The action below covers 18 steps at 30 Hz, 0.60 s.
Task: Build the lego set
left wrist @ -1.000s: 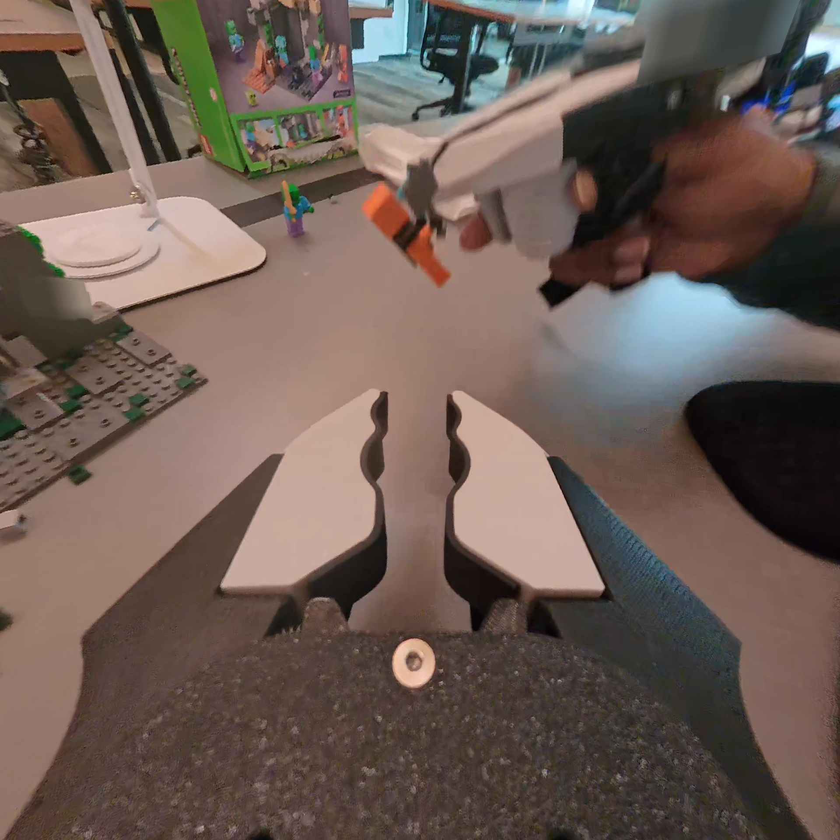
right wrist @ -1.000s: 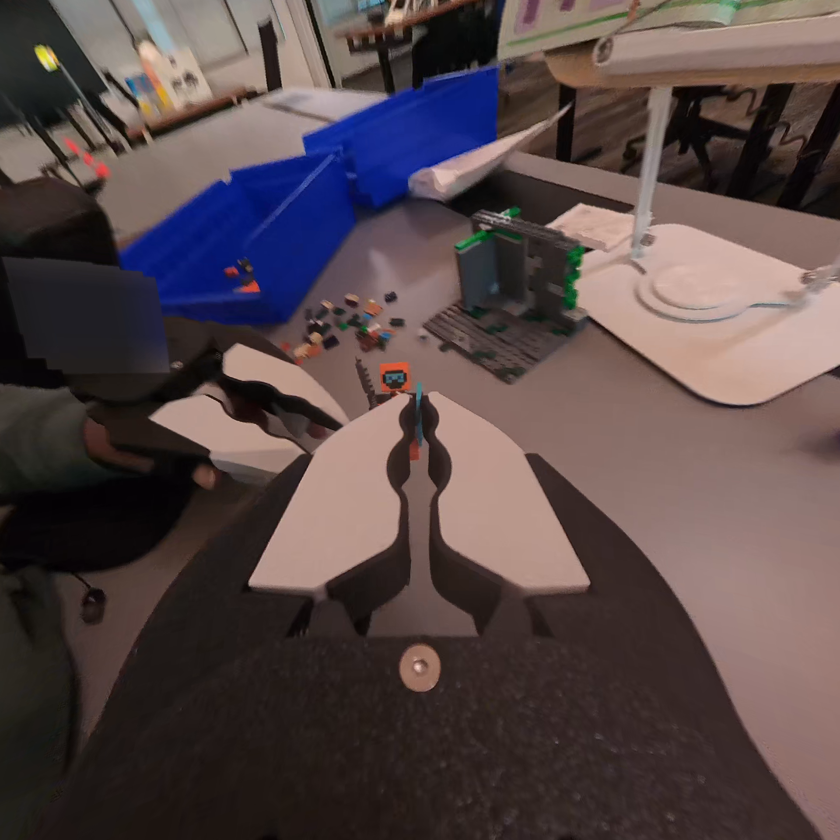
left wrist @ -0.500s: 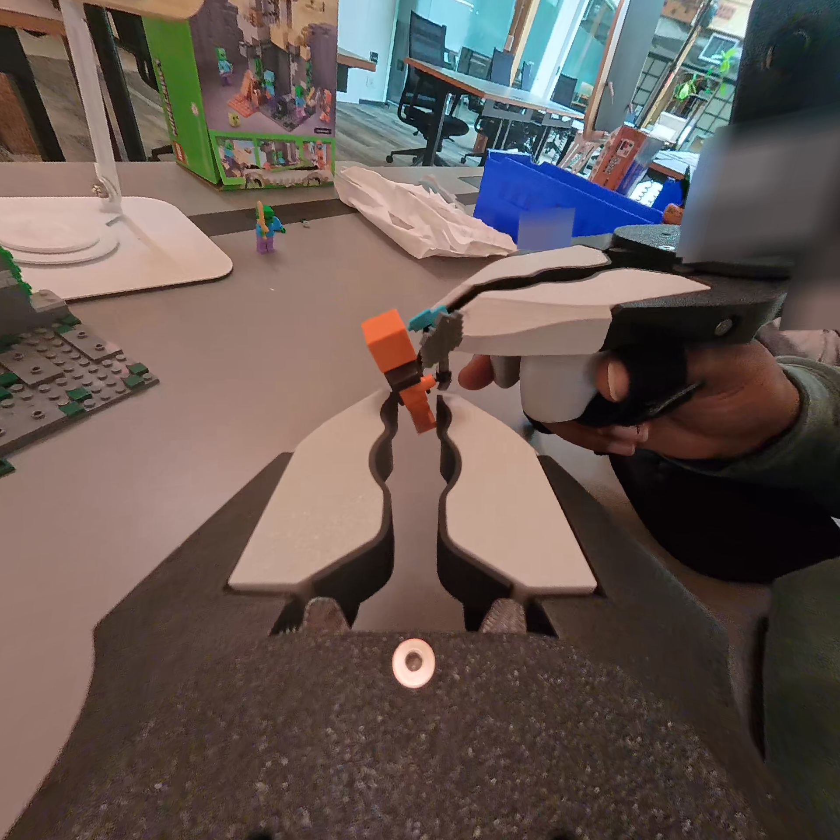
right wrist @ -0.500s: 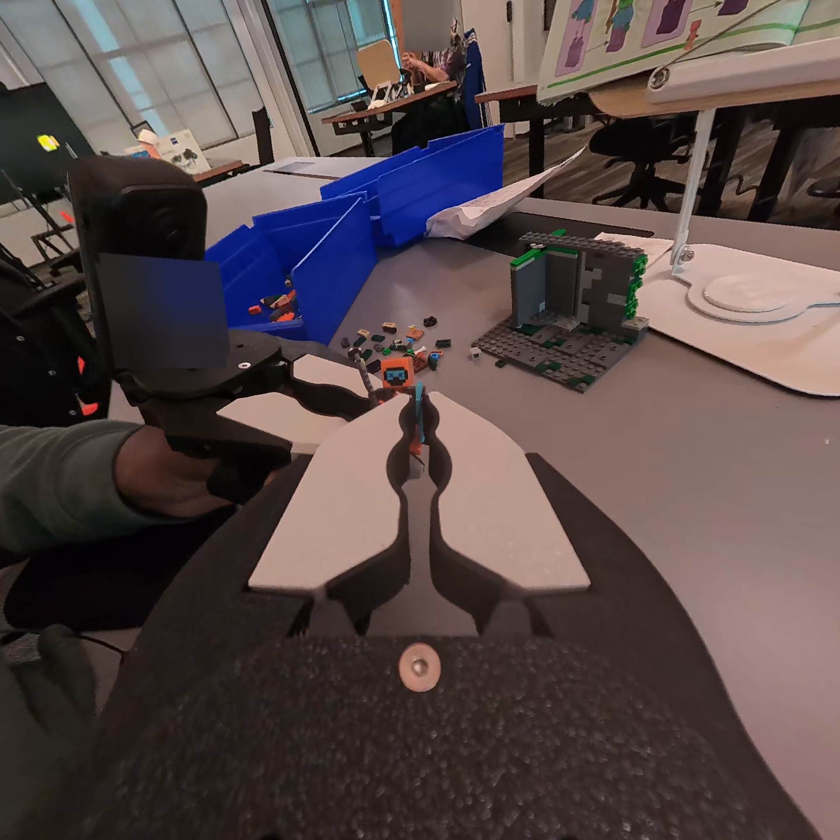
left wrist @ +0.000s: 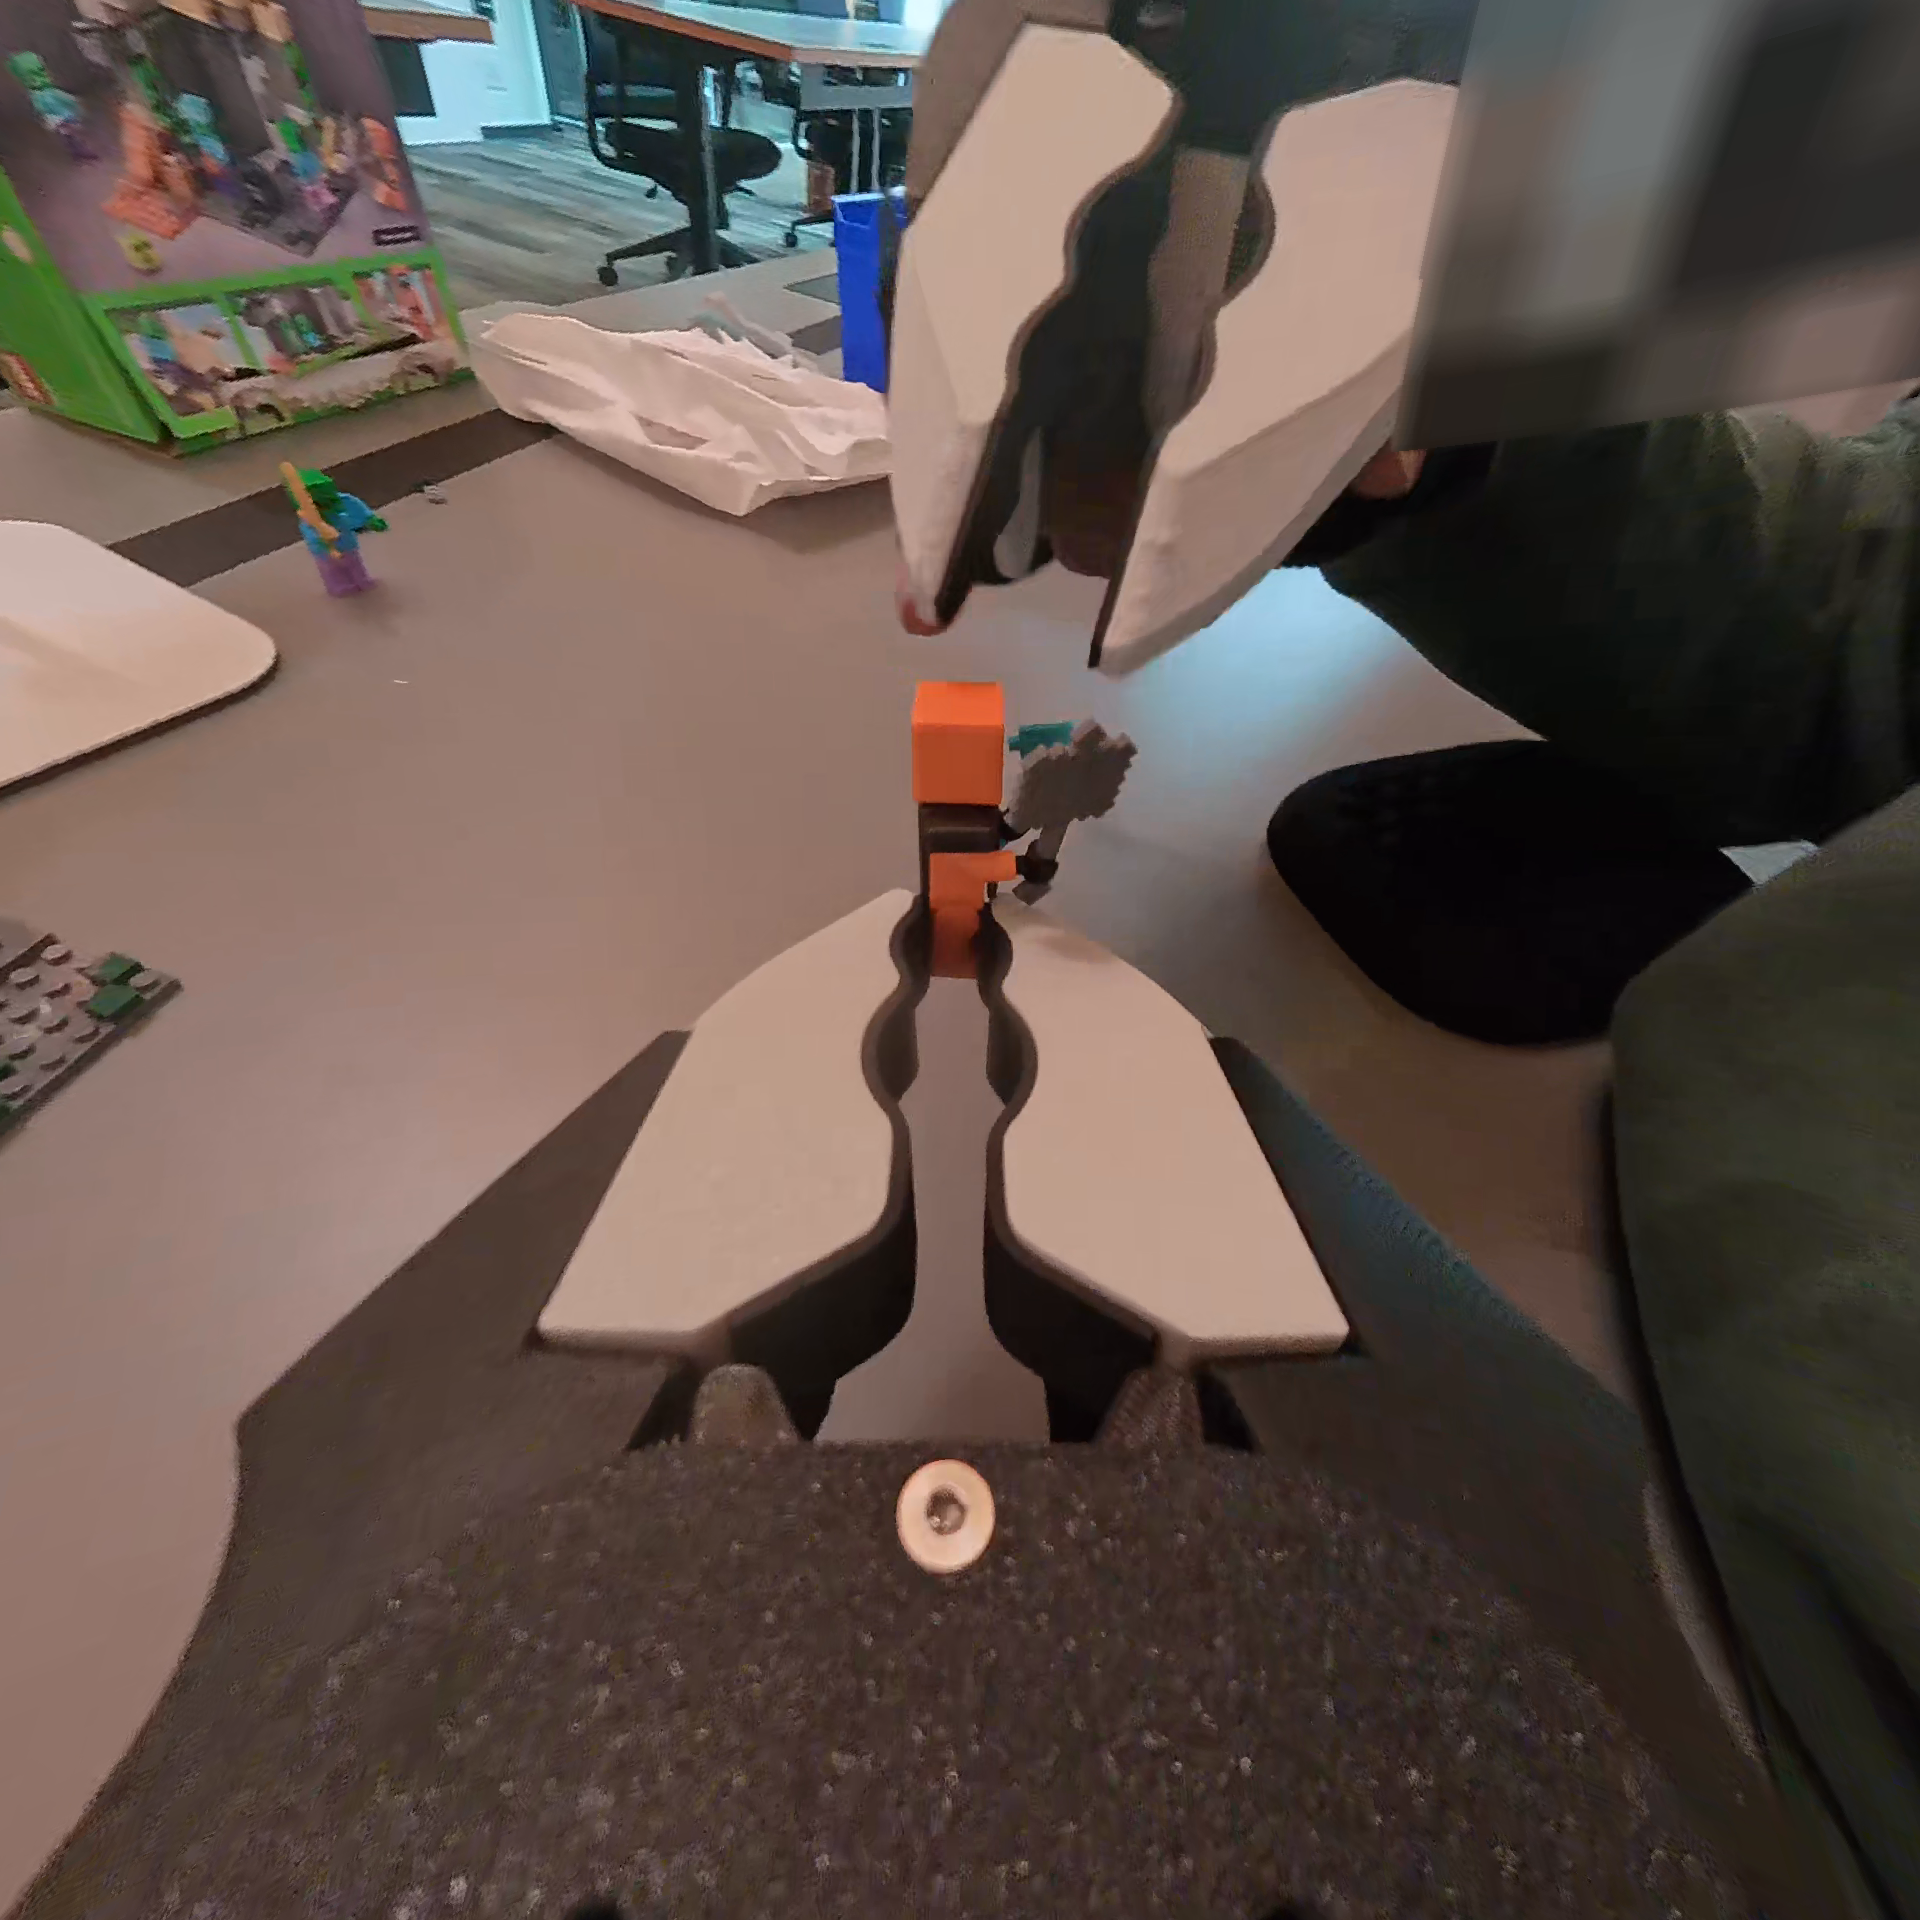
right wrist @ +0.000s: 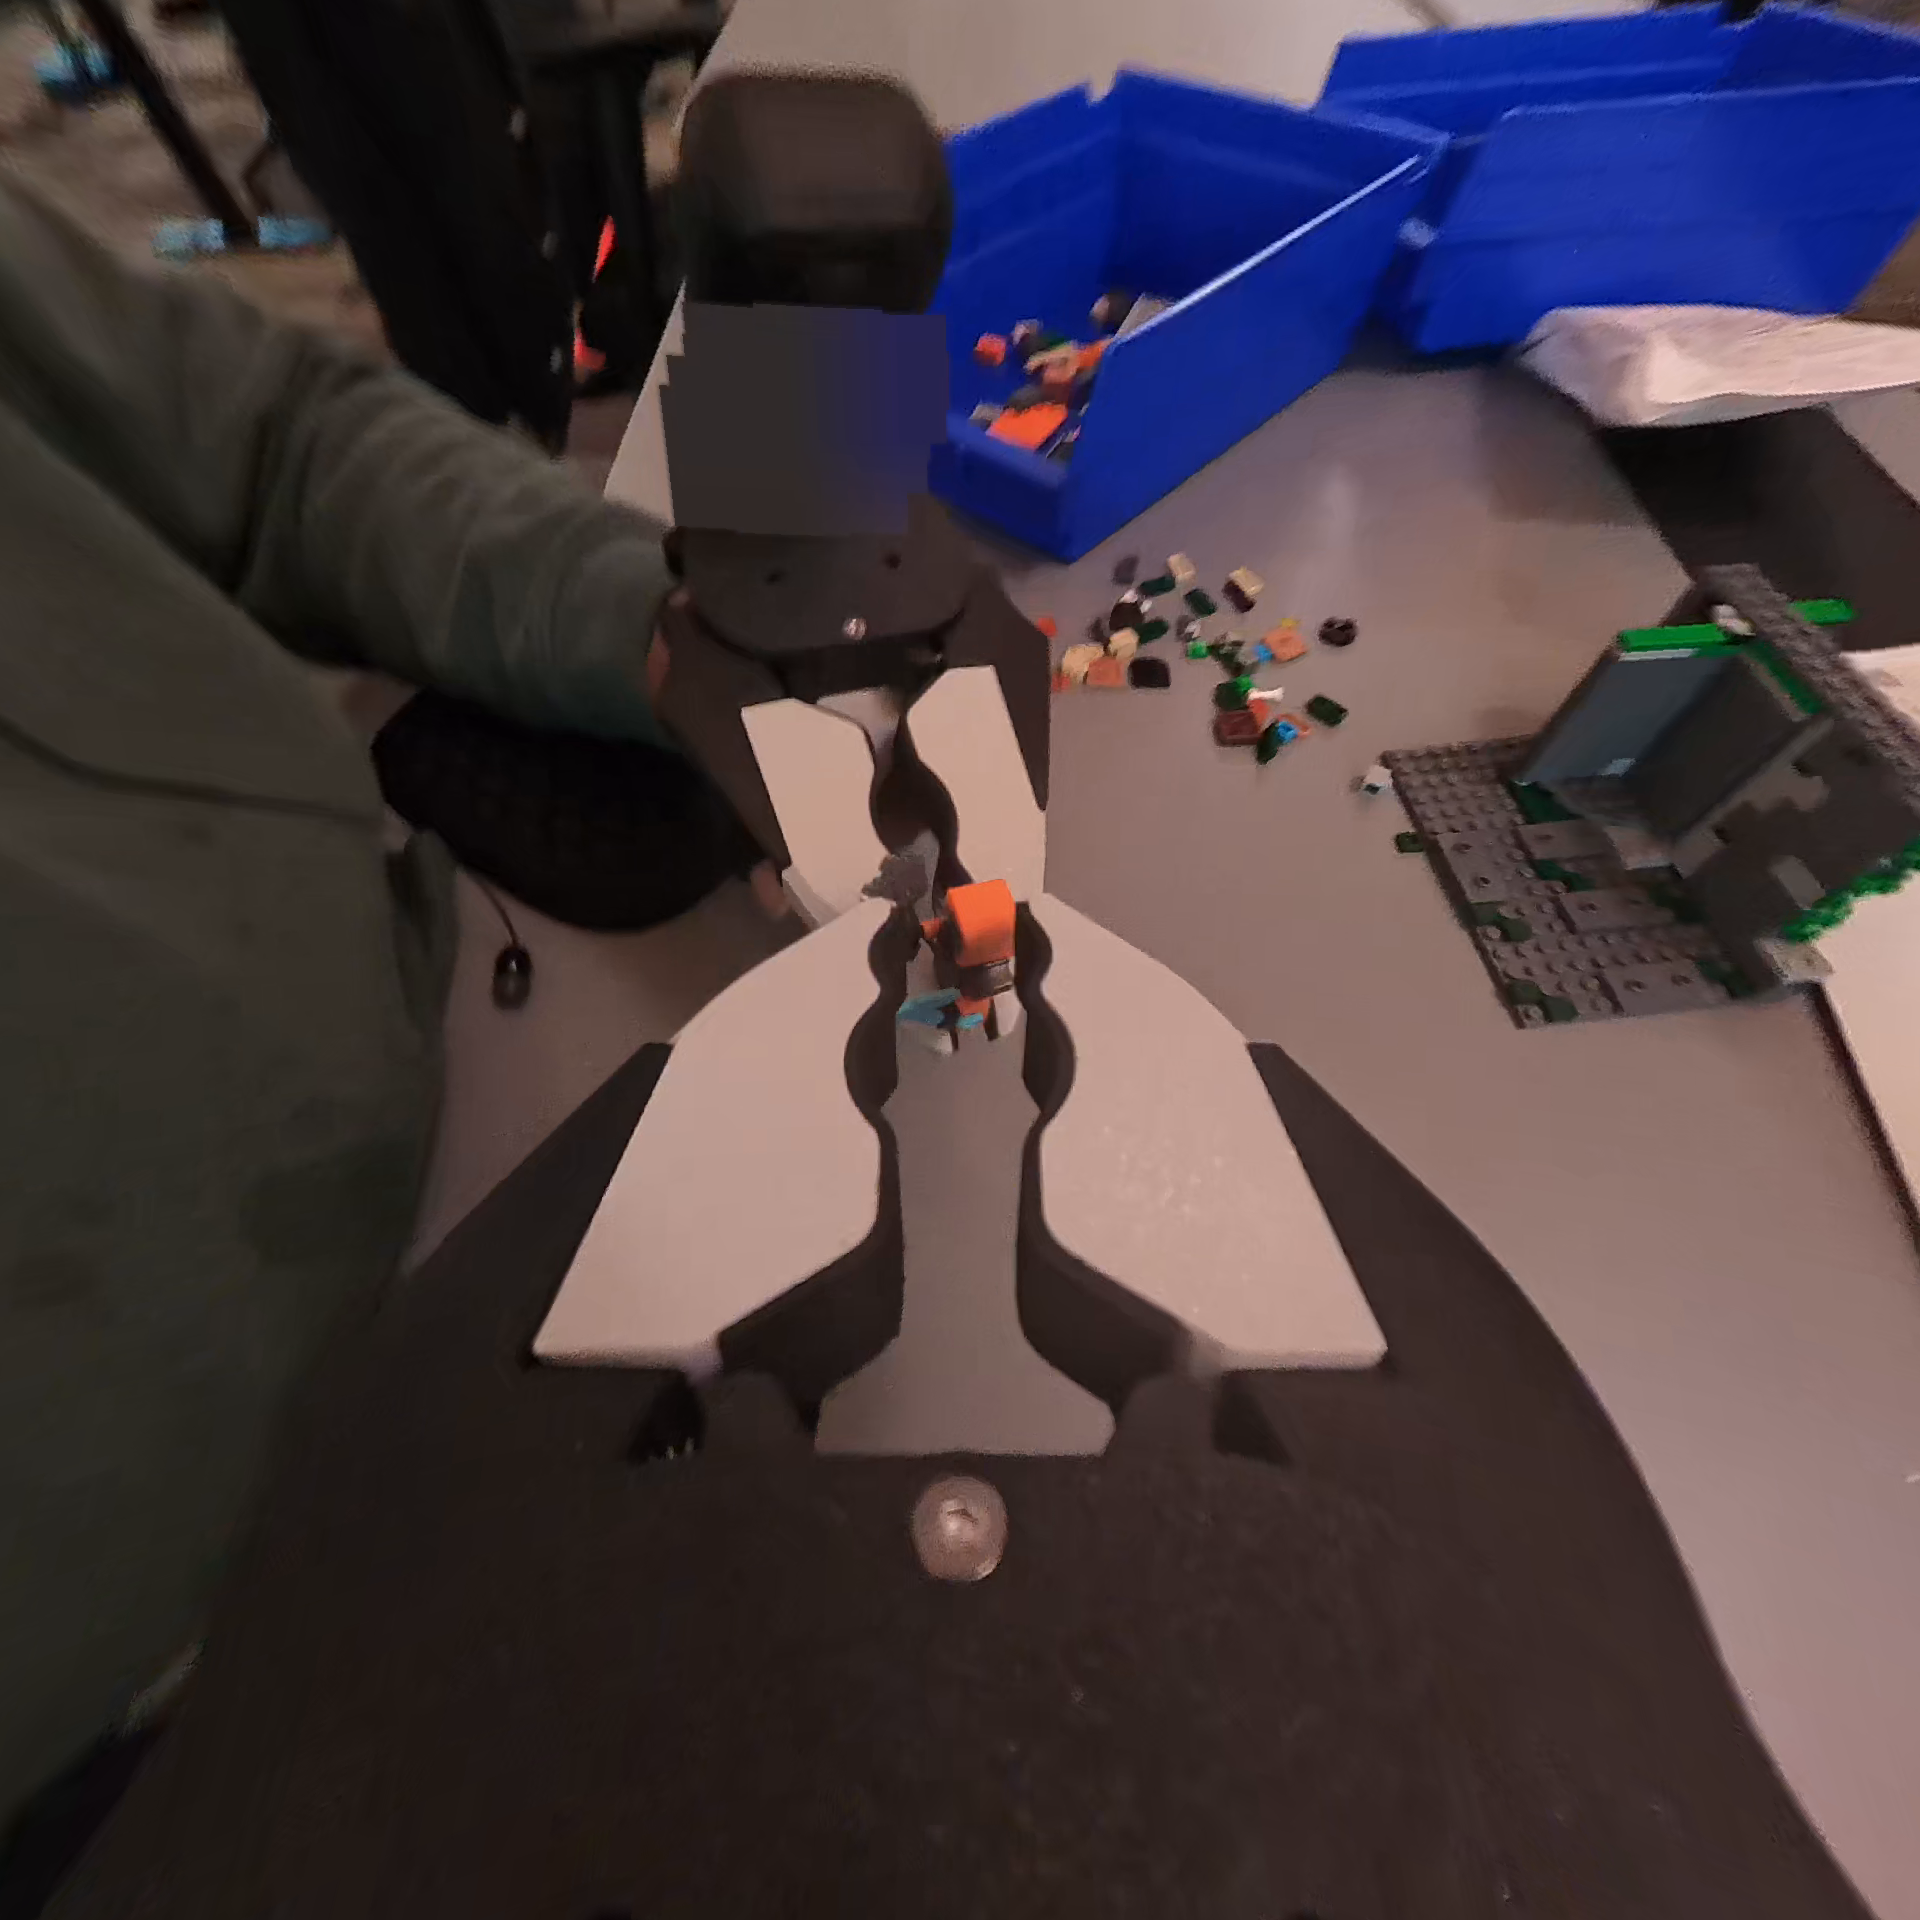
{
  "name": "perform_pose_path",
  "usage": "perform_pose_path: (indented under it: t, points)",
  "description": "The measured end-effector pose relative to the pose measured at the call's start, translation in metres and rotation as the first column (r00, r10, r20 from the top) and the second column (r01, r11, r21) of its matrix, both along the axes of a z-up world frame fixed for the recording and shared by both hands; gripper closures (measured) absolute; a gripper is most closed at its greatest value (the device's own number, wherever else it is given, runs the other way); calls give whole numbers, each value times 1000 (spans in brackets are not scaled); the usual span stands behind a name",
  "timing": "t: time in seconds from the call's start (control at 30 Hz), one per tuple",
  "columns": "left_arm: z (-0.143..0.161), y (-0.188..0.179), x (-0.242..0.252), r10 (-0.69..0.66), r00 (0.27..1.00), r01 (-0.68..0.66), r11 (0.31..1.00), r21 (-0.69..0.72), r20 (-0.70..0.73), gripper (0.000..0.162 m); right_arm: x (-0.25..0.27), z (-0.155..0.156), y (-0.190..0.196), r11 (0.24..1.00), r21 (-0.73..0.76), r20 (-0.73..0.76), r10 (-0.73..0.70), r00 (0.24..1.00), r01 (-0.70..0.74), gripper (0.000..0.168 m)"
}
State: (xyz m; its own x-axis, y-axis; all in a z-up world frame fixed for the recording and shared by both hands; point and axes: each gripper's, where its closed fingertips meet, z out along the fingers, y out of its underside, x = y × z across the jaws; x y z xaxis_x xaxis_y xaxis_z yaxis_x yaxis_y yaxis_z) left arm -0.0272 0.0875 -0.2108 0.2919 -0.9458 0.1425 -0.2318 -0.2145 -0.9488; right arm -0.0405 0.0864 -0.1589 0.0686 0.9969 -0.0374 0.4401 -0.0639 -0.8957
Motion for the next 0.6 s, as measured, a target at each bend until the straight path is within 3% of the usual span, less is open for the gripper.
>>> perform_pose_path:
  t: [0.23, 0.6]
  points:
    - [-4, -10, 0, -62, 998, 62, 998, 0, -20, 154, -9, -26, -4, 990, 92, 142, 94, 985, -107, 152]
    - [-4, -7, -3, -55, 998, 58, 992, -116, 24, 154, -12, -24, 0, 991, 109, 96, 62, 993, -73, 154]
